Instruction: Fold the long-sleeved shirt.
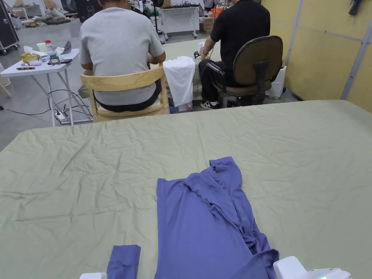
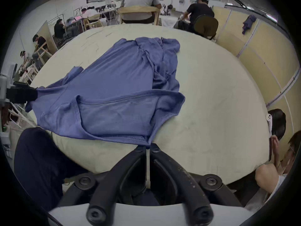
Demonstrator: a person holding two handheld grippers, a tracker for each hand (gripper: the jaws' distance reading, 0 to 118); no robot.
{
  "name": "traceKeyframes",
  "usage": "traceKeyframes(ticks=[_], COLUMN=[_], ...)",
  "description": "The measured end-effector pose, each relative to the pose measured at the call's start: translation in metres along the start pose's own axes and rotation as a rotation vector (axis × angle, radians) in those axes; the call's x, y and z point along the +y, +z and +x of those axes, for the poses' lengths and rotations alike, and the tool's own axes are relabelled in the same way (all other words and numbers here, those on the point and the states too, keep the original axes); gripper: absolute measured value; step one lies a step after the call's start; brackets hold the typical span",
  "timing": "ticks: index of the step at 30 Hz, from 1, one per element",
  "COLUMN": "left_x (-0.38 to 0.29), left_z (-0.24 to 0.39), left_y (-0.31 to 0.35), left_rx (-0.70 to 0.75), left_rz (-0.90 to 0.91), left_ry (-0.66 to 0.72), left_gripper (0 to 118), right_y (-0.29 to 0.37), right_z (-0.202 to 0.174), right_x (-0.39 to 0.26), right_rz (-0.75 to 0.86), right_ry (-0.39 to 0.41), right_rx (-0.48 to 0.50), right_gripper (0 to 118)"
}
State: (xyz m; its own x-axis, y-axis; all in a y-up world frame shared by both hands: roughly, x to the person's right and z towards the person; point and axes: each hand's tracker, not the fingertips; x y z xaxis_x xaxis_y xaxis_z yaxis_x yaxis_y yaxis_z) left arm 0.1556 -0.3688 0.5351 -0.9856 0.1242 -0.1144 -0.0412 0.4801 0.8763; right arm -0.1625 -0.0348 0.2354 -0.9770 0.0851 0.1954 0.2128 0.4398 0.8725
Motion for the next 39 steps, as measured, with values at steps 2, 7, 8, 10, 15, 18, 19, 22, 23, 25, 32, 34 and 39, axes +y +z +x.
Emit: traceKeyframes(ticks=[2, 7, 8, 10, 15, 18, 19, 22, 23, 25, 32, 34, 39], left_x=[-0.012, 0.055, 0.091, 0.095, 0.093, 0.084, 0.083, 0.095, 0.108, 0.144, 0.304, 0.342, 0.356], left_z=[0.006, 0.035, 0.047, 0.050, 0.067, 0.064, 0.067, 0.124, 0.124, 0.132, 0.028, 0.020, -0.040], left_y=[-0.004, 0.031, 0.058, 0.069, 0.075, 0.070, 0.068, 0.058, 0.051, 0.032, -0.128, -0.174, -0.267], left_rx=[-0.018, -0.079, -0.111, -0.102, -0.095, -0.050, -0.054, -0.163, -0.156, -0.163, 0.009, 0.014, 0.136], left_rz=[-0.020, 0.114, 0.193, 0.191, 0.177, 0.161, 0.160, 0.155, 0.156, 0.169, 0.141, 0.137, 0.057], left_ry=[0.008, 0.034, 0.030, 0.026, 0.001, -0.019, 0.001, 0.015, 0.019, 0.005, 0.073, 0.049, 0.011], left_gripper=[6, 118, 114, 114, 99, 4, 4, 4, 4, 5, 111, 111, 109], right_y=[-0.002, 0.010, 0.022, 0.031, 0.056, 0.067, 0.068, 0.061, 0.059, 0.052, 0.020, 0.007, -0.014], right_z=[0.004, 0.012, 0.014, 0.016, 0.015, 0.015, 0.018, 0.018, 0.018, 0.022, 0.044, 0.052, 0.062], right_x=[0.000, 0.003, 0.001, 0.005, 0.010, 0.010, 0.009, 0.010, 0.007, 0.006, 0.013, 0.012, 0.014], right_rz=[-0.013, 0.067, 0.139, 0.150, 0.234, 0.281, 0.283, 0.312, 0.325, 0.308, 0.267, 0.227, 0.182], right_ry=[-0.009, -0.104, -0.112, -0.139, -0.233, -0.303, -0.310, -0.250, -0.248, -0.258, -0.314, -0.336, -0.353], right_rx=[-0.002, -0.040, 0.005, 0.015, -0.018, -0.018, -0.046, -0.043, -0.053, -0.031, -0.004, -0.003, -0.006], right_gripper=[7, 118, 115, 114, 87, 3, 3, 3, 3, 3, 3, 3, 3])
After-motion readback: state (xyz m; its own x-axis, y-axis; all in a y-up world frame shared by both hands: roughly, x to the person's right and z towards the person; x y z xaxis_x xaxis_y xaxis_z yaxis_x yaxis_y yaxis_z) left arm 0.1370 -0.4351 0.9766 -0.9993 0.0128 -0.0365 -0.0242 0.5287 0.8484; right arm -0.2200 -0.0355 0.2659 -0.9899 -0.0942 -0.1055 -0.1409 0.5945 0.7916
